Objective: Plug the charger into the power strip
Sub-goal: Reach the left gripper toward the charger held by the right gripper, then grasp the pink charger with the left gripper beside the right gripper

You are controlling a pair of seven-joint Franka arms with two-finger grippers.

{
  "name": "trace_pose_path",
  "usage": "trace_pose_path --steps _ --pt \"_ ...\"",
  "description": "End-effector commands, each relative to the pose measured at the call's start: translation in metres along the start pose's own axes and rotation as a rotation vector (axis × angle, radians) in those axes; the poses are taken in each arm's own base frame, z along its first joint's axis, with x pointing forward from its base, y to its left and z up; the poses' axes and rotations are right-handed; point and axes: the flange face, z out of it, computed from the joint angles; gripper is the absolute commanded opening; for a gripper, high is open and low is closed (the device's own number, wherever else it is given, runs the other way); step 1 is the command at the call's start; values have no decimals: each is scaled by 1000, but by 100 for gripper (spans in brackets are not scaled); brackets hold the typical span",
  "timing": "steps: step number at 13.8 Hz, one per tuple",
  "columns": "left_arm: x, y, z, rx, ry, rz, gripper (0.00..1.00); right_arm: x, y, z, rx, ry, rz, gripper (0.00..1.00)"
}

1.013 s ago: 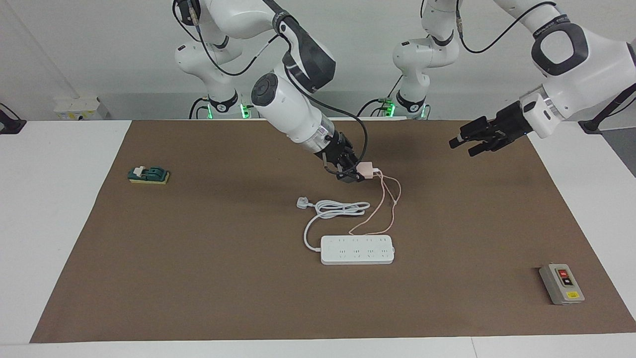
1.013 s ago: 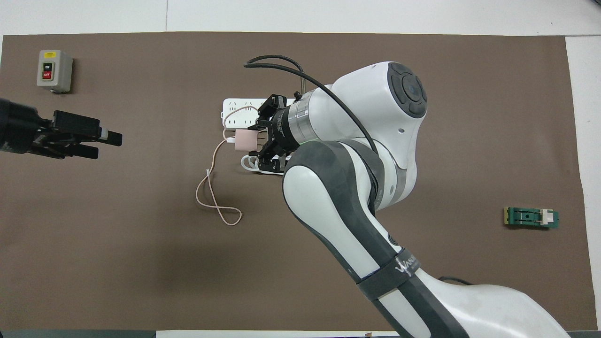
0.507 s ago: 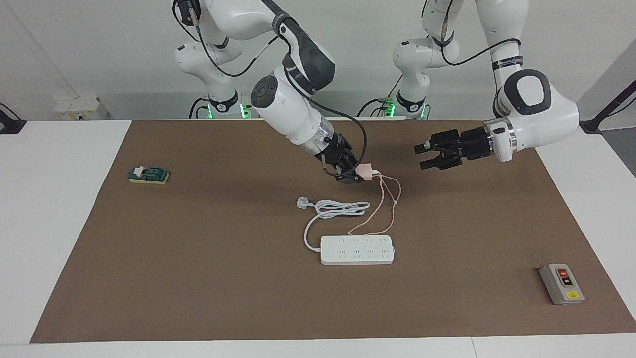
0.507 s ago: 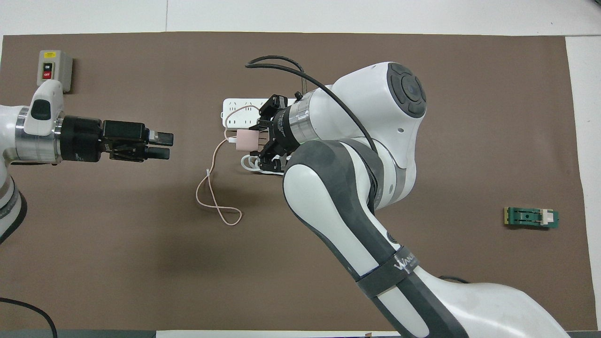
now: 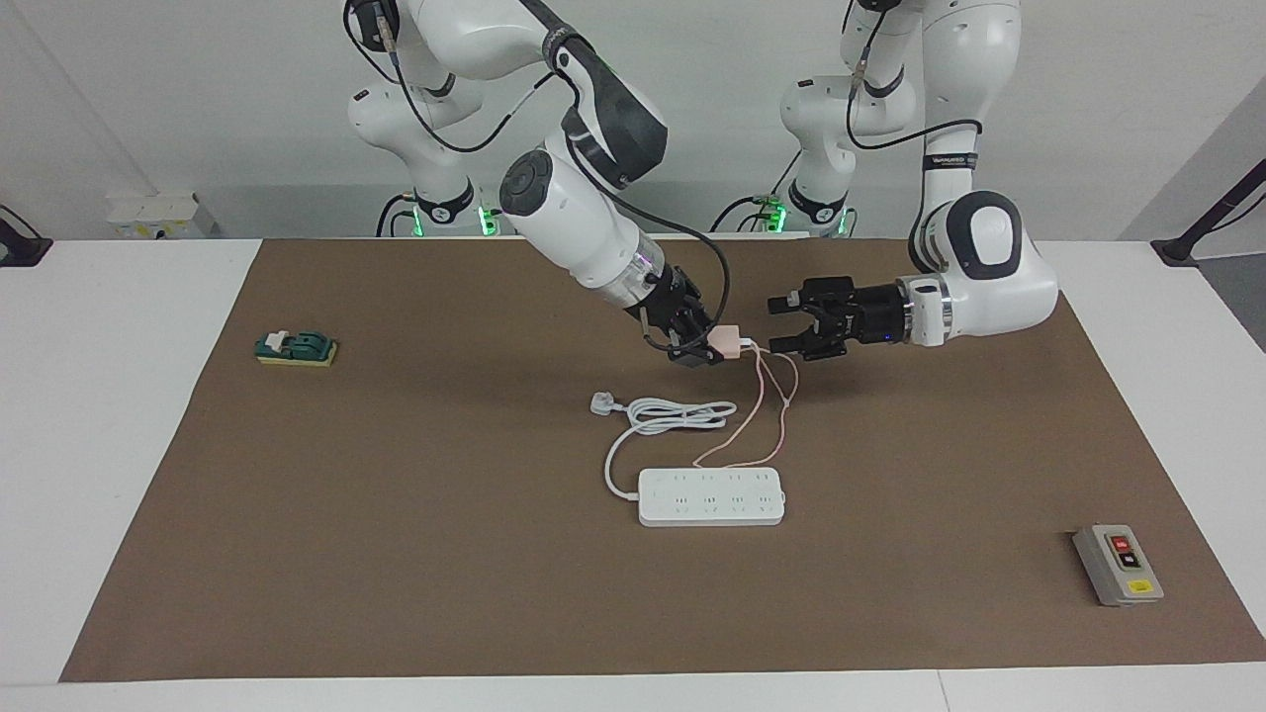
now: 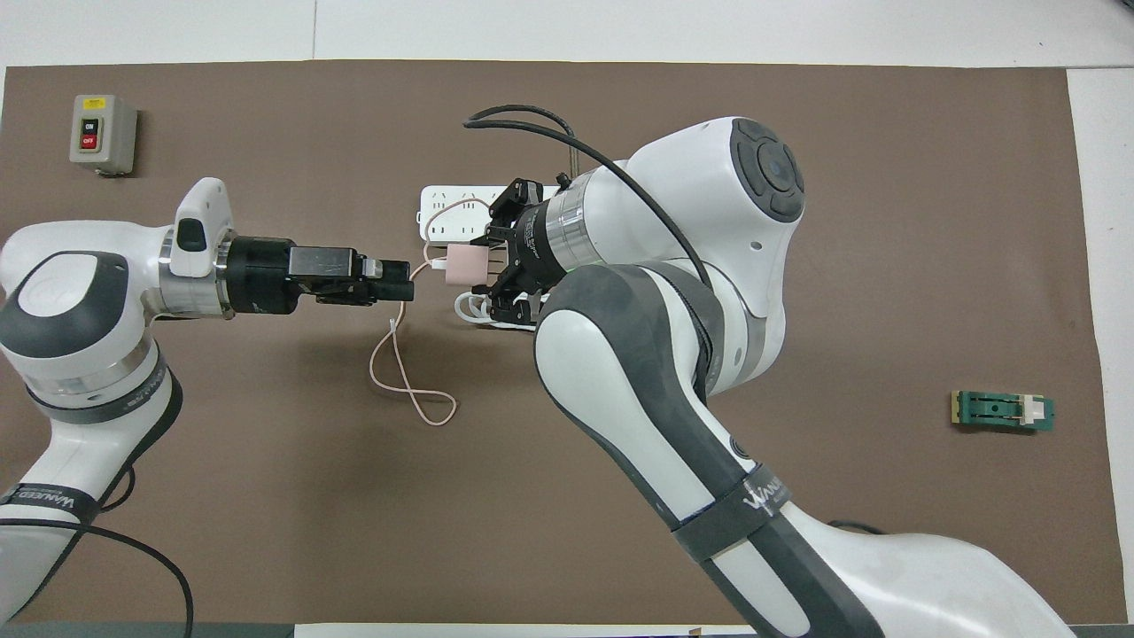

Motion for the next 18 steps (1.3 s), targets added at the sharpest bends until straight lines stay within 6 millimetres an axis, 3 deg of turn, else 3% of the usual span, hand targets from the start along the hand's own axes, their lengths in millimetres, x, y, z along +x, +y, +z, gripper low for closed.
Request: trace_pose_path --steps 1,6,9,11,15,18 --pt "-1 -2 16 -72 17 -9 100 4 -1 -1 18 4 -13 0" --pt "-7 -2 45 -120 0 -30 100 4 -1 -1 18 4 -13 0" --pt "-9 -3 49 -115 -2 -34 98 4 -1 -1 18 3 -12 0" --pt "-9 -3 49 -120 -9 -35 82 2 0 0 17 4 -15 0" --pt "-8 -2 44 -121 -1 -35 37 2 1 0 16 4 -15 0" --pt "-4 -2 42 -117 13 -33 24 2 1 0 16 4 -15 0"
